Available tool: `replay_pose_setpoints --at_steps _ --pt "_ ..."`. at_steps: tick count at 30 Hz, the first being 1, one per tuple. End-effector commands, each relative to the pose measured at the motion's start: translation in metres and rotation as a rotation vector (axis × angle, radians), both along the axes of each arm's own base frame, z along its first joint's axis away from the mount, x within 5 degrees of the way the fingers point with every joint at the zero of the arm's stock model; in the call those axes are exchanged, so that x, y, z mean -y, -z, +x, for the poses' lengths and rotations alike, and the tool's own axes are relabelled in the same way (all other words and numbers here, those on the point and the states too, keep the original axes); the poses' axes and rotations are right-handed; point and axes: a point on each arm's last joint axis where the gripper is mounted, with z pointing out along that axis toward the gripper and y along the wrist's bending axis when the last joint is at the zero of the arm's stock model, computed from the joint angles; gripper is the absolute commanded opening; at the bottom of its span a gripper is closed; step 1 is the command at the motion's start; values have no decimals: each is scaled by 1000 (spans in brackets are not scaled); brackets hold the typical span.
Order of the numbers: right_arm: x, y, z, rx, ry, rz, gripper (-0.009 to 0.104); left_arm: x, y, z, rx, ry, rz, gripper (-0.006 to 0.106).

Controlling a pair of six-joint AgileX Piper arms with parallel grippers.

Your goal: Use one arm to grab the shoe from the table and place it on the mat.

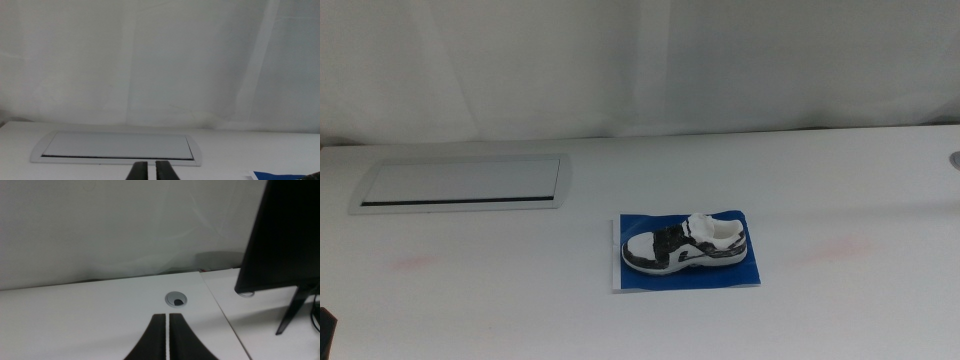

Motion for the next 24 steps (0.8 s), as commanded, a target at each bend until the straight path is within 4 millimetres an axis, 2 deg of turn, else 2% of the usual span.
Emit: replay_pose_setpoints --at_steps 1,2,5,10,15,19,24 --pt "2 19 -21 43 -6 -15 -2 0 11 -1 0 -2 -7 -3" --pt "5 36 -37 52 9 2 -2 0 11 -1 0 -2 -7 -3" --pt "8 54 -55 69 33 8 -2 0 11 -1 0 -2 -7 -3" --pt "3 65 -74 186 35 353 -2 0 11 -1 0 -2 -7 -3" --pt "-4 81 -71 188 -69 236 -2 0 11 -1 0 -2 -7 -3" --pt "-17 113 -61 180 -212 235 -2 0 11 -1 0 -2 -7 -3" --pt "-19 155 -54 198 -228 239 -2 0 11 -1 0 -2 -7 -3"
